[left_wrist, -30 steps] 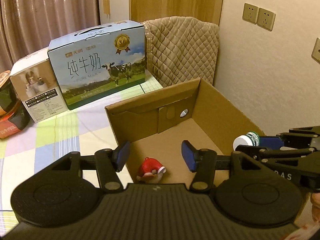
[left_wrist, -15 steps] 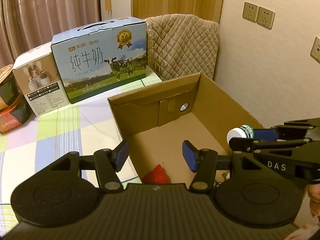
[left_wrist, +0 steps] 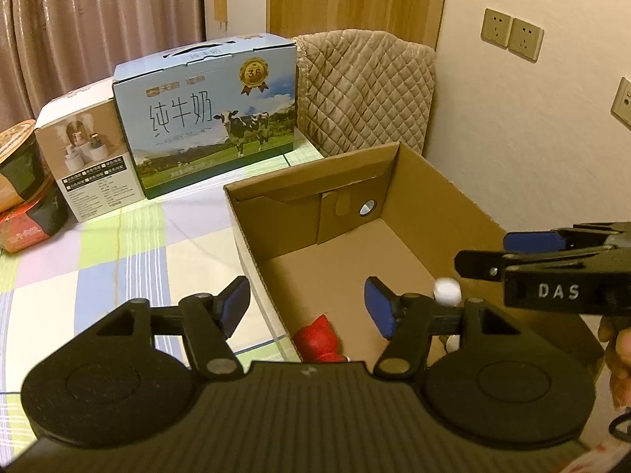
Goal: Organize rigid objects
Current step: 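Withdraw both grippers up from the cardboard box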
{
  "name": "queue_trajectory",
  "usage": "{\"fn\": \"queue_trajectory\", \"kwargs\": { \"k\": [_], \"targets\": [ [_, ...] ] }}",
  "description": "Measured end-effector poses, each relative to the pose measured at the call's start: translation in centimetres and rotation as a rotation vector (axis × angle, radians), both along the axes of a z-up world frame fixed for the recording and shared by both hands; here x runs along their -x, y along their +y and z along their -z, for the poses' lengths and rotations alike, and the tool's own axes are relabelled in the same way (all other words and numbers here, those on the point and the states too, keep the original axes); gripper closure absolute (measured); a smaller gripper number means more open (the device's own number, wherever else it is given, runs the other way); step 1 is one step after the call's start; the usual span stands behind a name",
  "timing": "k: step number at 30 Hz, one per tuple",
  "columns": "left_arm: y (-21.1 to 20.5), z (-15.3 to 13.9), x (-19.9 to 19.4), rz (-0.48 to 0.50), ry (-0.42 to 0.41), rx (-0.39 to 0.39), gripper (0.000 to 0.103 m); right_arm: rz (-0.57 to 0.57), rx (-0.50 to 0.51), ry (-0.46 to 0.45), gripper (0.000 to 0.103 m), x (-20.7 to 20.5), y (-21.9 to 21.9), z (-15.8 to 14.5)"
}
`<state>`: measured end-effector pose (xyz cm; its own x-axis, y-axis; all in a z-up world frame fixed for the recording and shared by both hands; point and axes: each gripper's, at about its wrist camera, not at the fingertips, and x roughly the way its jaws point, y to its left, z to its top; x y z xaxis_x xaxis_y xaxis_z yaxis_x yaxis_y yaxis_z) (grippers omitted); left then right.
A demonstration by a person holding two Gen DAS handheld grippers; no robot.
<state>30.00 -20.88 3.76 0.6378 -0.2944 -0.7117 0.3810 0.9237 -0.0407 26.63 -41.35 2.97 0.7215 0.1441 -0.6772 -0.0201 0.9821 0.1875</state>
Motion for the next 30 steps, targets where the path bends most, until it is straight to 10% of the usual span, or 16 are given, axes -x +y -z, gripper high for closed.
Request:
{"fn": "queue_trajectory", "kwargs": {
  "k": [30],
  "targets": [
    [7.0, -4.8, 15.7, -0.134, -0.026, 0.020, 0.003, -0.028, -0.041, -0.095, 0.033, 14.3, 4.7, -6.4]
  ]
}}
